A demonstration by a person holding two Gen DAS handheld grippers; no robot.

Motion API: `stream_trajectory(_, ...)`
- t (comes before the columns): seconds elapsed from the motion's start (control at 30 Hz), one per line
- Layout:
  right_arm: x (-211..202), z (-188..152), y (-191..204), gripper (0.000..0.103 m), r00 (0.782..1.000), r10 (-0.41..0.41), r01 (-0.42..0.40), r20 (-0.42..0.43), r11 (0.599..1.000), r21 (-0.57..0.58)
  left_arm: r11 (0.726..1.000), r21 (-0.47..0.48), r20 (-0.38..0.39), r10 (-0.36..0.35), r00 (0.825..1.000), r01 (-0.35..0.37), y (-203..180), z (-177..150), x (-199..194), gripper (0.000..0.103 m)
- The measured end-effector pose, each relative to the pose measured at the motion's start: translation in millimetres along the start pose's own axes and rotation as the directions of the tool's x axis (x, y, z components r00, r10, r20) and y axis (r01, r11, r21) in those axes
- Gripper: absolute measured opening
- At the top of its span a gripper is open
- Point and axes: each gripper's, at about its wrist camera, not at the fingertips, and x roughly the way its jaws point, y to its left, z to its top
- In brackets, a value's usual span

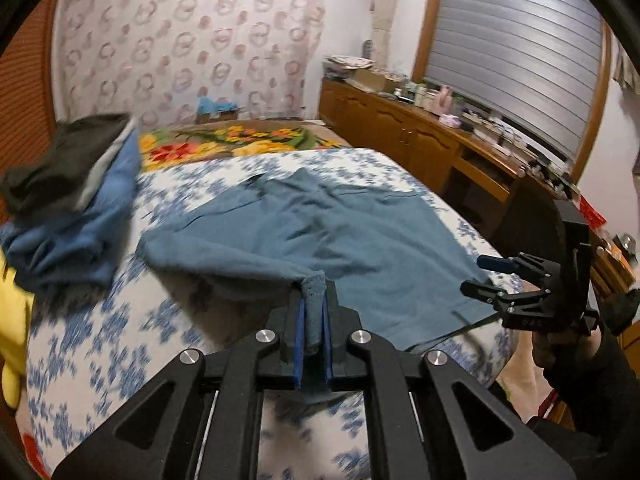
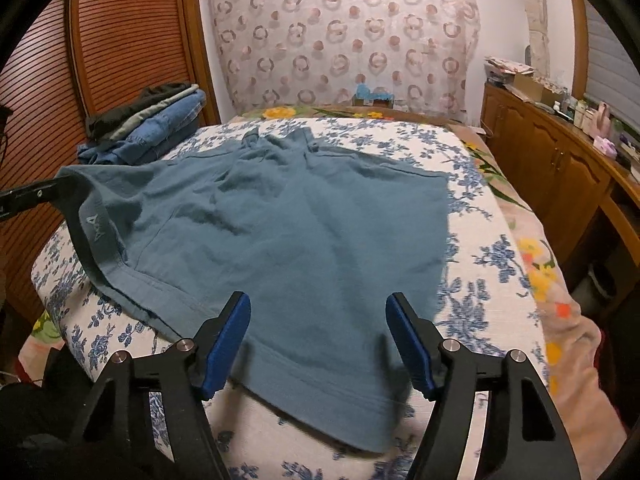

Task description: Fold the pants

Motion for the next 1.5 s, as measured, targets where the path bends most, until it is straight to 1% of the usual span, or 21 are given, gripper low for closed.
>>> stream_trajectory(0.23,-11.8,-2.4,-10.7,0.071,1.0,-0.012,0.012,0.018,1.0,0.025,0.995,0.075,-0.002,-0.06,0.998,0.06,-37.2,27.2,16.7,0.008)
stream_trajectory(0.47,-22.4,-7.4,-16.3,0.071,0.999,-0.019,0.017,0.041,0.999,0.039,0.981,0.14,-0.028,-0.129,0.991,0.131,-78.1,47.4,38.2,0.008)
stream_trajectory(0.7,-32.6,-14.5,-25.2,0.071,0.998,-0.036,0.032,0.056,0.997,0.07,0.959,0.189,-0.08,-0.199,0.977,0.21,-118.1,55.8,59.4,0.008)
stream_trajectory(0.8,-36.3,-18.4,-29.5,0.071,0.997,-0.045,0.04,0.059,0.995,0.087,0.953,0.196,-0.103,-0.214,0.972,0.23,-128.4,55.2,67.5,0.008)
stream_trajectory(0.9,-36.6,-21.4,-31.1,0.071,0.997,-0.053,0.047,0.057,0.994,0.096,0.954,0.196,-0.122,-0.205,0.971,0.226,-132.4,53.7,74.1,0.009)
stream_trajectory(0.93,-36.0,-22.3,-31.1,0.071,0.997,-0.056,0.05,0.056,0.994,0.097,0.956,0.193,-0.128,-0.198,0.972,0.22,-132.5,52.7,77.1,0.015)
stream_trajectory(0.97,-34.7,-20.4,-29.6,0.071,0.997,-0.057,0.051,0.055,0.994,0.1,0.958,0.191,-0.132,-0.192,0.972,0.215,-131.5,51.7,78.6,0.018)
stream_trajectory(1.0,-34.1,-20.4,-29.2,0.071,0.997,-0.058,0.052,0.054,0.994,0.101,0.959,0.189,-0.137,-0.189,0.972,0.213,-130.0,50.6,81.4,0.029)
stream_trajectory(1.03,-34.1,-19.8,-28.1,0.071,0.997,-0.057,0.052,0.054,0.993,0.104,0.96,0.186,-0.136,-0.184,0.974,0.207,-129.7,49.3,82.0,0.044)
stream_trajectory(1.07,-33.4,-18.7,-27.5,0.071,0.997,-0.054,0.048,0.055,0.993,0.107,0.963,0.179,-0.126,-0.18,0.976,0.201,-125.9,48.4,79.7,0.05)
stream_trajectory(1.1,-32.5,-17.1,-26.0,0.07,0.997,-0.052,0.046,0.056,0.993,0.107,0.964,0.177,-0.118,-0.179,0.977,0.198,-125.5,48.2,77.8,0.052)
stream_trajectory(1.2,-28.7,-14.4,-22.2,0.067,0.997,-0.045,0.04,0.057,0.994,0.099,0.97,0.168,-0.109,-0.158,0.981,0.175,-114.1,43.0,70.4,0.052)
stream_trajectory(1.3,-23.3,-9.6,-19.1,0.06,0.998,-0.02,0.015,0.056,0.996,0.085,0.978,0.155,-0.105,-0.123,0.987,0.138,-98.3,33.6,64.9,0.052)
stream_trajectory(1.37,-19.6,-6.6,-20.5,0.053,0.998,-0.002,-0.002,0.055,0.997,0.078,0.982,0.141,-0.116,-0.109,0.987,0.125,-87.1,25.7,64.0,0.052)
stream_trajectory(1.4,-16.8,-4.0,-17.9,0.052,0.998,0.011,-0.015,0.055,0.997,0.075,0.983,0.138,-0.12,-0.103,0.987,0.119,-82.7,23.0,65.4,0.054)
stream_trajectory(1.47,-11.7,0.0,-14.0,0.051,0.998,0.038,-0.041,0.054,0.997,0.062,0.988,0.123,-0.127,-0.077,0.989,0.092,-70.1,12.9,65.7,0.063)
stream_trajectory(1.5,-8.5,1.9,-11.2,0.05,0.997,0.05,-0.053,0.051,0.997,0.054,0.99,0.111,-0.13,-0.069,0.989,0.084,-62.4,6.1,64.8,0.073)
